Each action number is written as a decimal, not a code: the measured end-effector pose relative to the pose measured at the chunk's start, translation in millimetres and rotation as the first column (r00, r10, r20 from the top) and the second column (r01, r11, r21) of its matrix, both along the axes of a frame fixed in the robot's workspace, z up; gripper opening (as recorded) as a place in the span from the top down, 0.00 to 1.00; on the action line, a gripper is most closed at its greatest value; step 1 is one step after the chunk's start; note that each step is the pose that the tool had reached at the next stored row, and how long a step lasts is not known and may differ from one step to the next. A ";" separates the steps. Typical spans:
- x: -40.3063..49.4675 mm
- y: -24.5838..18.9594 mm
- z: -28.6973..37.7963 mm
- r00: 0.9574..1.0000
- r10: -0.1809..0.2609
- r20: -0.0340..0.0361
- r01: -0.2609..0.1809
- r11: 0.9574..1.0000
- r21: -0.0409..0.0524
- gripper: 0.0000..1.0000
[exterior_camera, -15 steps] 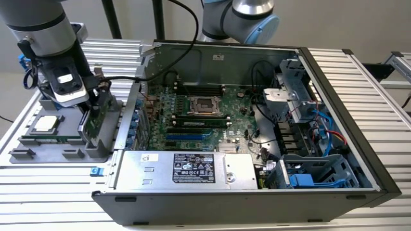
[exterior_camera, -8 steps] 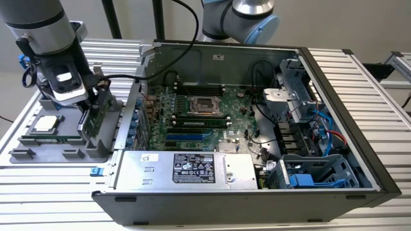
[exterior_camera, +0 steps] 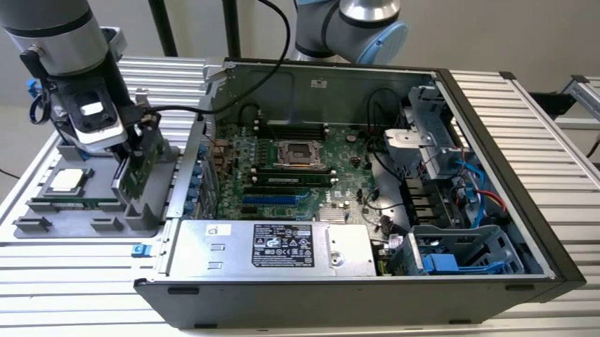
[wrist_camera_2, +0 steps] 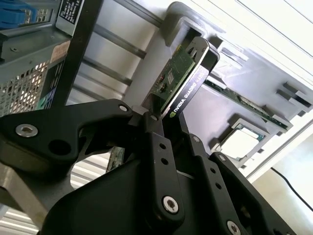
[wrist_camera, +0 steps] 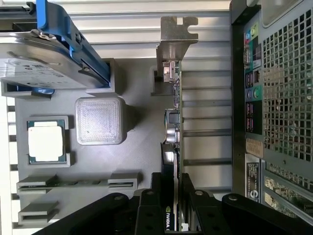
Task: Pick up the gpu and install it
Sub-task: 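Pick up the gpu and move the gpu toward the slot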
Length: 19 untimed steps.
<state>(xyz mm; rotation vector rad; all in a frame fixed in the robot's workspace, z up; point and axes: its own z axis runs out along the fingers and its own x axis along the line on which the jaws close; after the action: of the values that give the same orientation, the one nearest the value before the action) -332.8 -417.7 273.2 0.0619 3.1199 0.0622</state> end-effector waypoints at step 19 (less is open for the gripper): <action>0.0 0.0 14.8 1.000 0.000 0.000 0.000 1.000 0.000 1.00</action>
<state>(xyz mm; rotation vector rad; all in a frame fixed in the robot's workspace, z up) -332.8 -417.7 288.0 0.0618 3.1200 0.0622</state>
